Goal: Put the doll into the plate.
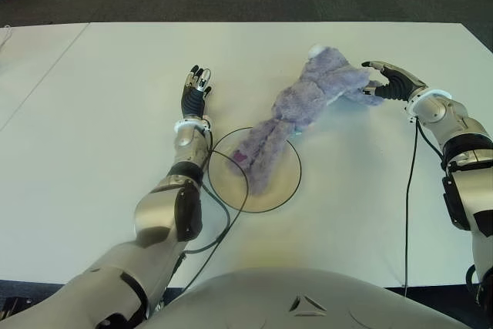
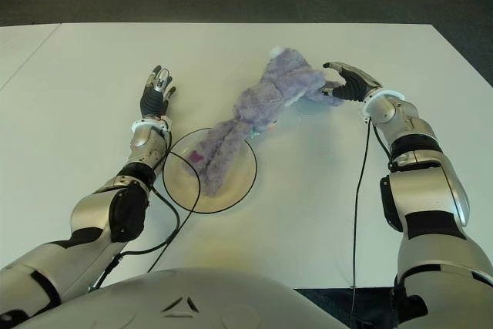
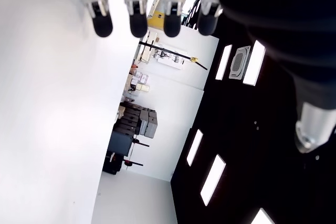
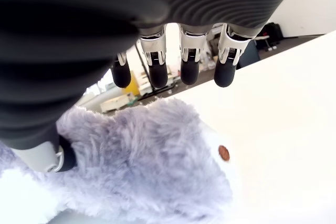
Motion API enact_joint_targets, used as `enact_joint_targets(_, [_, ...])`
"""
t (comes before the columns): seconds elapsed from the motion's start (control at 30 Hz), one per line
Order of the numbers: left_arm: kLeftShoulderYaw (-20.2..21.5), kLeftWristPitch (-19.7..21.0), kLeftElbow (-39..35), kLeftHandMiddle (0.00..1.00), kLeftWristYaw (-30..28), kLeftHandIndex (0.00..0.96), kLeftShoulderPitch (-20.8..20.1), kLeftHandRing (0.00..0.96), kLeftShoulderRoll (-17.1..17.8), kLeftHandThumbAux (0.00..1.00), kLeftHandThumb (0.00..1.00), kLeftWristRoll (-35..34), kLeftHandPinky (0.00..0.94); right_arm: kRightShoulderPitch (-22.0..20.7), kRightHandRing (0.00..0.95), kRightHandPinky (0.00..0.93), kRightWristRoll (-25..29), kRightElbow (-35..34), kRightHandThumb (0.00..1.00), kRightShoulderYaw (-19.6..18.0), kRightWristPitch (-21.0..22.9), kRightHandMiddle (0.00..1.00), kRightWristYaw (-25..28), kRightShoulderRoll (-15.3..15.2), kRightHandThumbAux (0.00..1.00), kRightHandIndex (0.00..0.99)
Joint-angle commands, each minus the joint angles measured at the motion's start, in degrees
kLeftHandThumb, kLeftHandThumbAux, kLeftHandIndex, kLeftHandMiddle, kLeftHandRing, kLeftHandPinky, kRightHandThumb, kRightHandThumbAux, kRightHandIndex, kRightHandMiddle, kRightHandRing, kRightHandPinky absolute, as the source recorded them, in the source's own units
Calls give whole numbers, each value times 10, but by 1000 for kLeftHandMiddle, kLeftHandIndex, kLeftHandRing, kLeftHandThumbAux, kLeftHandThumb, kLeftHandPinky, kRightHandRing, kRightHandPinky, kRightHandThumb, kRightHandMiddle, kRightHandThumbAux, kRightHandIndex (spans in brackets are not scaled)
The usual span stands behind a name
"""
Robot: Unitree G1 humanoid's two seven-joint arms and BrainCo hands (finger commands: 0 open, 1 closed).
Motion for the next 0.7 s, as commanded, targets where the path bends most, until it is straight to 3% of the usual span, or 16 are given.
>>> enact_joint_targets(0.03, [8, 73, 76, 52, 6, 0, 116, 58, -22, 511, 0, -4, 60, 8, 12, 166, 18, 15, 592, -12, 18, 0, -24, 15, 568, 0])
enact_joint_targets(0.5, [4, 70, 76, 56, 3, 0, 118, 60, -21, 504, 0, 0, 53, 13, 75, 217, 33, 26, 691, -28, 23, 0, -58, 18, 624, 40])
enact_joint_targets(0.7, [12, 73, 76, 60, -1, 0, 118, 64, -22, 508, 0, -8, 66, 15, 100, 203, 36, 25, 624, -33, 20, 27, -60, 14, 652, 64])
